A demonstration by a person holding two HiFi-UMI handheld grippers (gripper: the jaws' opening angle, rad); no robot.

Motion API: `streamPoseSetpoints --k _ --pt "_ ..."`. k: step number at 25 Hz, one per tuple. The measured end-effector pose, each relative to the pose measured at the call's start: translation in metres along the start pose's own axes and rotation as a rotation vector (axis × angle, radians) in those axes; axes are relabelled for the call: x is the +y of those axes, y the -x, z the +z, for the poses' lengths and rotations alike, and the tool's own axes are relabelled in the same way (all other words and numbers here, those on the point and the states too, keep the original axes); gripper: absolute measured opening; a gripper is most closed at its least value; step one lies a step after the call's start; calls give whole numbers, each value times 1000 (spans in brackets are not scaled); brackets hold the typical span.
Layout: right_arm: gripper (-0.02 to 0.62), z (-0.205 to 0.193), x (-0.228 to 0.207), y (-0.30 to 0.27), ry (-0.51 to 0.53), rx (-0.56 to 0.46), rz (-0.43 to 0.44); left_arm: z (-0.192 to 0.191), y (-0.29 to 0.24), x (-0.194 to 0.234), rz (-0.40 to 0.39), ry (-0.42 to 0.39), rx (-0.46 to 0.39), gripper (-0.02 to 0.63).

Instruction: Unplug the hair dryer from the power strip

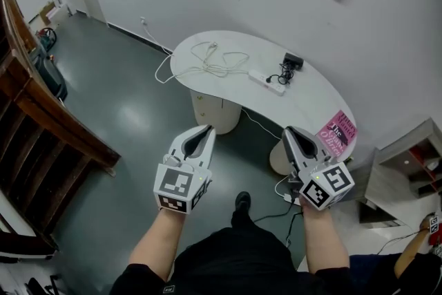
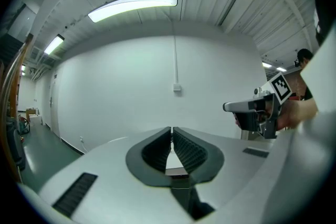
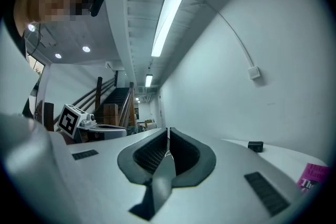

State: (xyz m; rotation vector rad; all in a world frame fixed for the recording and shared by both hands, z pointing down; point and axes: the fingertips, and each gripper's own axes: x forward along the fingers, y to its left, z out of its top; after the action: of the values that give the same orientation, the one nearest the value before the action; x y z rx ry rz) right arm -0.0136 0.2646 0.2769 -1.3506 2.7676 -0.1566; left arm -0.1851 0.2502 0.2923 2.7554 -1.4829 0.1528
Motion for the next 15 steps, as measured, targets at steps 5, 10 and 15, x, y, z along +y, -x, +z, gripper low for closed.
streamPoseSetpoints --k 5,10,15 --pt "37 -2 -57 -31 -11 20 25 -1 -69 7 2 4 24 23" --pt "37 2 -123 -55 -36 10 22 2 -137 7 -14 -7 49 23" --pt "37 2 -177 -71 -62 4 29 10 -196 4 -23 -24 75 23"
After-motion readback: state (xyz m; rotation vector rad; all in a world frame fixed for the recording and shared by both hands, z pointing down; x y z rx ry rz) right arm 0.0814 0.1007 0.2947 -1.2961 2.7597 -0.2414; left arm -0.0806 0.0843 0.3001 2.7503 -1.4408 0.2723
